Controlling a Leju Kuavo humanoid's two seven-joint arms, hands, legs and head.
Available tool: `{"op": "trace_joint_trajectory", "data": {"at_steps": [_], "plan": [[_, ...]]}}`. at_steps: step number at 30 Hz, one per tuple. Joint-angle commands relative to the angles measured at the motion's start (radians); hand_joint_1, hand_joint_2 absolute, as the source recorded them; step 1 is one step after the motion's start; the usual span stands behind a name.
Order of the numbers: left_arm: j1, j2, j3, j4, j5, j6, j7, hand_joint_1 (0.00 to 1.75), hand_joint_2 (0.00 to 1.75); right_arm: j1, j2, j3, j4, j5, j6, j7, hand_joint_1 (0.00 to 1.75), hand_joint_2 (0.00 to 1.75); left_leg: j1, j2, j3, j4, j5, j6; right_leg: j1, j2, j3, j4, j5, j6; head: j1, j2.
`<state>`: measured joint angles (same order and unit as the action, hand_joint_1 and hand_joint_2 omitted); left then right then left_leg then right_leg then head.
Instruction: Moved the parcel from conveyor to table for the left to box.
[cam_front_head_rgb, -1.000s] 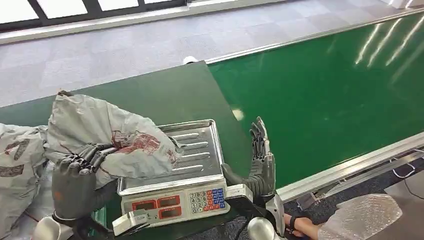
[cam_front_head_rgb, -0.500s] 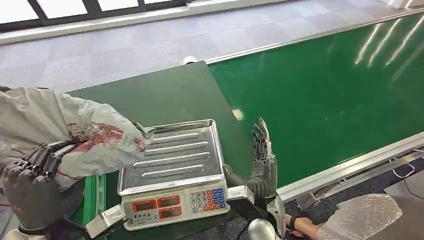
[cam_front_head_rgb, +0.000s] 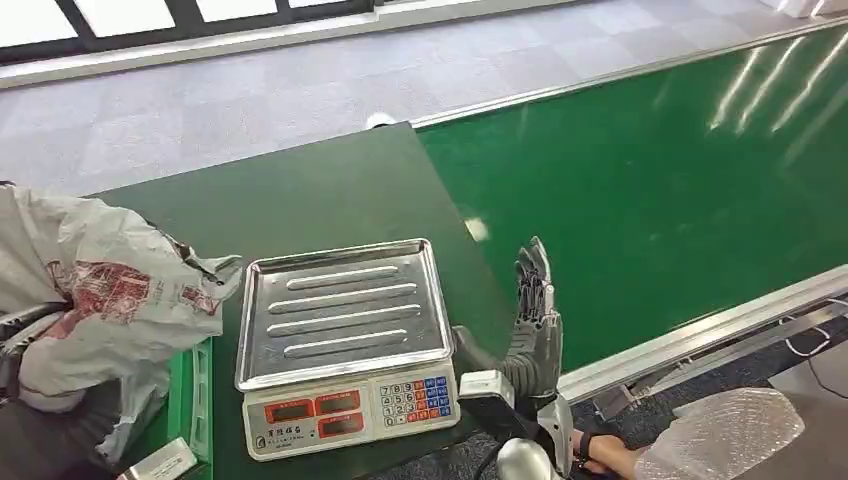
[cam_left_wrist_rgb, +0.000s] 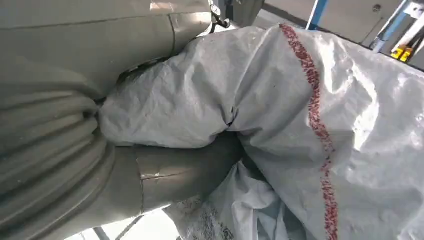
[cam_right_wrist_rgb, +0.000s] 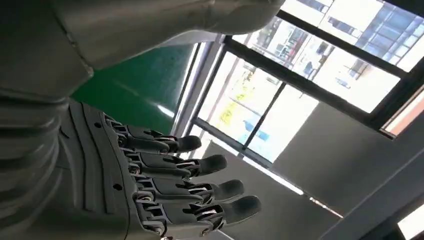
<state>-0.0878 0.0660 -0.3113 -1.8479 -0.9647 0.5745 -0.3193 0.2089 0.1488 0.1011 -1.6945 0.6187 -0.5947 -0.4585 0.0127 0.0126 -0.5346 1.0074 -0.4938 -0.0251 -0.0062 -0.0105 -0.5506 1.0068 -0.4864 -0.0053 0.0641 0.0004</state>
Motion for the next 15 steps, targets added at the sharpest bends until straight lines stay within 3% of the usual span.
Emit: {"op": "trace_joint_trajectory", "data": {"at_steps": [1,15], "plan": [[0.007,-0.017,0.006,0.009,0.047,-0.021,-0.019,1.75,1.75,-0.022,-0.023,0.025,0.065,-0.014,-0.015,0.001,0.00,1.75,0.001,0.000,-0.001,-0.001,0.002,0.001,0.001,0.001,-0.001,-0.002,0.002,0.000,0.000,0.000],[-0.005,-0.003,-0.031,-0.064,0.163,-0.070,-0.073,1.75,1.75,-0.019,-0.033,0.038,0.069,-0.035,-0.033,-0.006,0.00,1.75,0.000,-0.002,-0.003,-0.001,0.002,0.002,0.000,0.000,-0.002,-0.002,0.002,0.001,0.000,0.000]]}}
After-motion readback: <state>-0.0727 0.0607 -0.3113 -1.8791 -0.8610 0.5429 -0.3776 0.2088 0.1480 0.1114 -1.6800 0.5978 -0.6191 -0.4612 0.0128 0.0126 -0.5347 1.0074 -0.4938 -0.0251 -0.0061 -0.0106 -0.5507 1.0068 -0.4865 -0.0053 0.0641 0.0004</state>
